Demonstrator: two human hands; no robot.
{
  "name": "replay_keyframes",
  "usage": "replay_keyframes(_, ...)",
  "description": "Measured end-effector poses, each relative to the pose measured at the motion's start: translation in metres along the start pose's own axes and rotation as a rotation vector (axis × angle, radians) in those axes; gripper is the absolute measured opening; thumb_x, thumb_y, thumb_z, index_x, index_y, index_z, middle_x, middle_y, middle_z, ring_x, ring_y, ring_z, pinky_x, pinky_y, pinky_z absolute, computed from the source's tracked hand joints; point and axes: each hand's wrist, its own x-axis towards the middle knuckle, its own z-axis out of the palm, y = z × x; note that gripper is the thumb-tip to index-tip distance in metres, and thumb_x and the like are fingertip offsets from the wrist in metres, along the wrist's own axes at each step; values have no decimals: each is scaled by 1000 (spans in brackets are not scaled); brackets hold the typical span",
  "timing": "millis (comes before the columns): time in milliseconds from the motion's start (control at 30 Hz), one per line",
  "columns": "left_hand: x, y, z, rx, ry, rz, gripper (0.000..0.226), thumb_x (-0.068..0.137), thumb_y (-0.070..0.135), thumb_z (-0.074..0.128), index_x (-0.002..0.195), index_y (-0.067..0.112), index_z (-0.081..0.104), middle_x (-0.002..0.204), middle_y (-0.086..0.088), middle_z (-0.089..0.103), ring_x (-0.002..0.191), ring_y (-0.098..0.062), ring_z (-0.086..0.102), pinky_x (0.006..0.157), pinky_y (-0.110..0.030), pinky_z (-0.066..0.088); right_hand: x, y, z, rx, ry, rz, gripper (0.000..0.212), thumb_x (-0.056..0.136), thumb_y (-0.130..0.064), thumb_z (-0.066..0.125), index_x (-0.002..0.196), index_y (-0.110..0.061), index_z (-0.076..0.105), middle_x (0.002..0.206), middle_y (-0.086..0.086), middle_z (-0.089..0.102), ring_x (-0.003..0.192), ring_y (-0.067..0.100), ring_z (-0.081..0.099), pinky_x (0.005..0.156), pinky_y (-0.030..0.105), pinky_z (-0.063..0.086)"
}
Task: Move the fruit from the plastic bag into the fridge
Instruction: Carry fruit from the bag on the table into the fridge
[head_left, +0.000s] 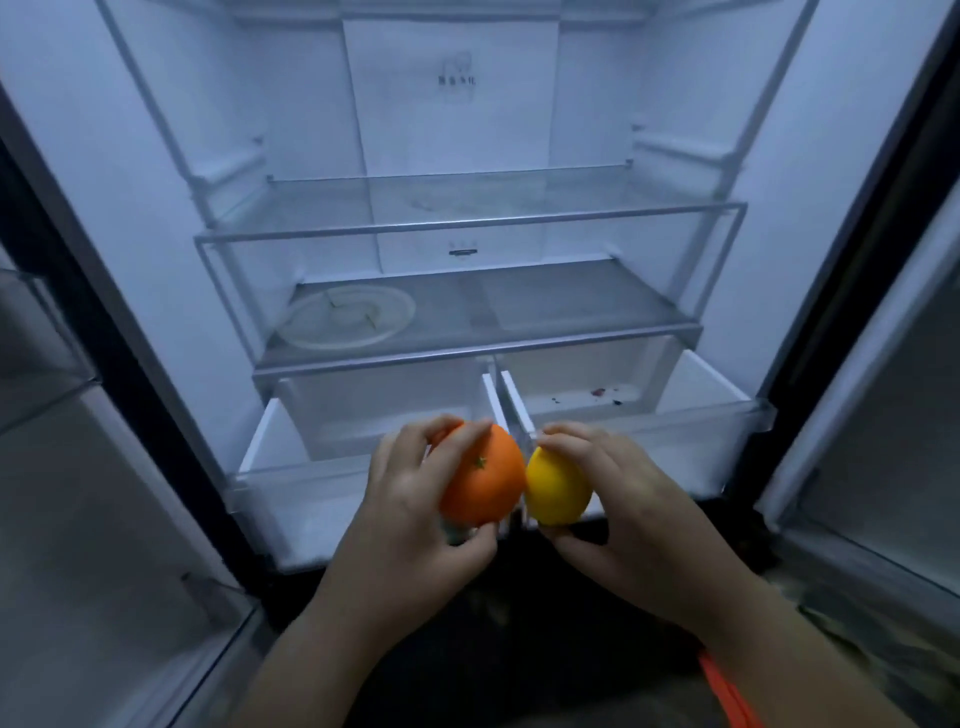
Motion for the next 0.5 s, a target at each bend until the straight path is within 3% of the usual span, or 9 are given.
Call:
replay_keyframes(133, 44, 12, 41, 19, -22, 24, 67, 70, 40, 60, 134, 38, 40, 131, 17, 35, 123, -10, 36, 95, -7, 29, 5, 58, -21, -24, -18, -3, 62, 77, -32, 73, 131, -18, 47, 136, -4, 48, 122, 11, 46, 99, 17, 35)
replay_keyframes(333, 102, 10, 86, 67, -99, 50, 69, 73, 38, 58, 139, 33, 37, 137, 11, 33, 127, -14, 32, 99, -19, 29, 18, 126, -26, -1, -28, 35, 66, 75, -30, 77, 132, -19, 45, 135, -5, 49, 124, 10, 44, 103, 17, 32)
replay_keyframes(500, 152, -5, 116, 45, -148, 69, 74, 72, 31, 64, 140, 27, 36, 136, 9, 38, 126, -12, 33, 101, -10, 23, 36, 174, -22, 62, -9, 92, 63, 77, -30, 75, 132, -20, 46, 136, -8, 47, 125, 7, 43, 102, 18, 33)
